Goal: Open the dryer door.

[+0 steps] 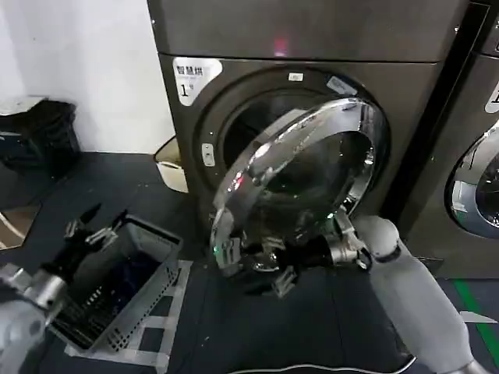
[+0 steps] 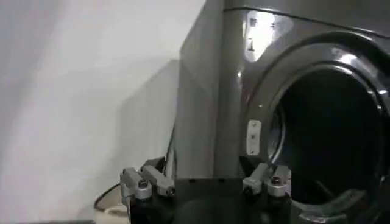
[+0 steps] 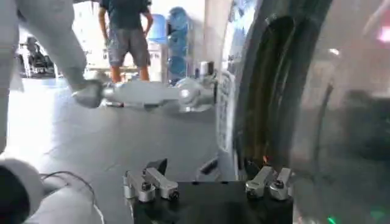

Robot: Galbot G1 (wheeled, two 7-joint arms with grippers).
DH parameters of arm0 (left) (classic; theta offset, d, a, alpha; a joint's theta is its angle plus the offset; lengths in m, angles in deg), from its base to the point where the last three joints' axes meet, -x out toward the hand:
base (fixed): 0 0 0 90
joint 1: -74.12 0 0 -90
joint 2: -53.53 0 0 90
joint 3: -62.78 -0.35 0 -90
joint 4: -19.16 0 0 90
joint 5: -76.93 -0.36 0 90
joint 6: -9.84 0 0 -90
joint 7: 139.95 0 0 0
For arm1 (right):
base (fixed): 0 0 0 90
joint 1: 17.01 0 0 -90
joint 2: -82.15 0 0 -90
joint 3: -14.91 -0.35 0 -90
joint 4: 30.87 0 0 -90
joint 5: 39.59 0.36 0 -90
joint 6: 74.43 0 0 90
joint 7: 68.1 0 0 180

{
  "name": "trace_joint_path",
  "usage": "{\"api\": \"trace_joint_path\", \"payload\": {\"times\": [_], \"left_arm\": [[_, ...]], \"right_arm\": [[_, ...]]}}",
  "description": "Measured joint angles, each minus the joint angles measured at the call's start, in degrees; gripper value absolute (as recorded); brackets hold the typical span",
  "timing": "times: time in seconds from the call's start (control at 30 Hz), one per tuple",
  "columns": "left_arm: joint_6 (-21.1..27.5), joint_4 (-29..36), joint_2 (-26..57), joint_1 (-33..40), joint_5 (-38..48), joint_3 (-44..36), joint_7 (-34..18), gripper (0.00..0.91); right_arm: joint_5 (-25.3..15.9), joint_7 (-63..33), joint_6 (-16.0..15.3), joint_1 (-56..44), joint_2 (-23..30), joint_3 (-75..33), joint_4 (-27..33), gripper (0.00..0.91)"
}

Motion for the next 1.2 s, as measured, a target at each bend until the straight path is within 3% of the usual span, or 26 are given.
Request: {"api": "trace_joint_path", "payload": {"times": [0.37, 0.53, 0.93, 1.2], "left_arm": [[-1.05, -7.2, 1.98, 16.45, 2.38, -20.76, 4.32, 0.907], [-0.91, -8.27, 0.1, 22.6, 1.38, -28.58, 6.28, 0.907], [-1.43, -10.68, -6.57, 34.68, -0.56, -45.05, 7.97, 0.907], [-1.95, -10.05, -9.43, 38.66, 0.68, -52.11, 9.5, 0.907]], "right_arm": [[5.3, -0.03, 7.0, -9.1, -5.98, -7.77, -4.51, 0.907], [7.34, -0.1, 8.26, -13.55, -7.09, -14.85, -3.45, 0.907], [10.59, -6.94, 9.48, -25.35, -4.54, -41.32, 2.03, 0.907], [8.47, -22.82, 6.5, -29.26, -2.36, -57.96, 1.29, 0.907]]}}
